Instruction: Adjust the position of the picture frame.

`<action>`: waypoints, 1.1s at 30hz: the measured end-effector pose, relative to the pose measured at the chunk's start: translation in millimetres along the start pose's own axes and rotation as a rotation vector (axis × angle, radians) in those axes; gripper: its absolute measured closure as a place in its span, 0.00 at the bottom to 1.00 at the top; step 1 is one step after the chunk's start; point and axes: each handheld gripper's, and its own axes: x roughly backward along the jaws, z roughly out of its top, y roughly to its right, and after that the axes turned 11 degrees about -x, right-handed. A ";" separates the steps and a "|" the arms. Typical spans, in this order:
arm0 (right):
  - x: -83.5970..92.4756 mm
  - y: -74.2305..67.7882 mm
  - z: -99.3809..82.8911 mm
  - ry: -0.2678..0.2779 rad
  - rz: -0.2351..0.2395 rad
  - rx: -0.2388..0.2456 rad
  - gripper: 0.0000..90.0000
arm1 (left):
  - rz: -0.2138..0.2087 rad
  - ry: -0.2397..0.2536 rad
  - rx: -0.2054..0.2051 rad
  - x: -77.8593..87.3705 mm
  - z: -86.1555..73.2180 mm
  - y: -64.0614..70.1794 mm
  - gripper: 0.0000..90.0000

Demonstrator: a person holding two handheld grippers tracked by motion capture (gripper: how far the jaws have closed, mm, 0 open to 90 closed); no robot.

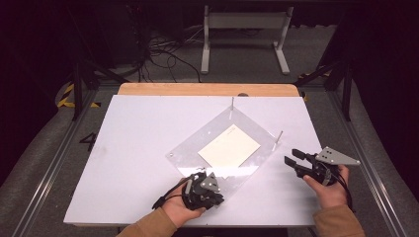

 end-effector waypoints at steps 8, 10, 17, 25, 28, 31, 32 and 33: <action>4.3 -5.8 -6.8 -0.024 0.012 0.009 0.60 | -0.085 -0.010 -0.113 -32.0 39.0 23.9 1.00; 4.0 -6.2 -9.3 -0.030 0.021 0.005 0.59 | -0.046 0.004 -0.093 -23.3 36.6 17.9 0.98; -0.8 -16.6 -16.3 -0.070 0.036 0.006 0.64 | 0.182 0.067 0.094 35.3 -3.8 -37.0 0.84; -5.0 -32.8 -20.0 -0.115 0.064 0.020 0.70 | 0.487 0.088 0.379 99.2 -78.2 -104.4 0.73; -6.6 -36.6 -21.7 -0.132 0.066 0.022 0.71 | 0.525 0.081 0.435 102.3 -93.2 -118.1 0.73; -9.8 -44.0 -24.6 -0.160 0.078 0.034 0.73 | 0.508 0.048 0.499 98.5 -105.2 -129.1 0.79; -9.8 -44.0 -24.6 -0.160 0.078 0.034 0.73 | 0.493 0.021 0.514 94.7 -108.7 -132.5 0.79; -10.4 -45.6 -25.0 -0.162 0.080 0.038 0.74 | 0.480 0.004 0.520 91.1 -110.5 -134.5 0.82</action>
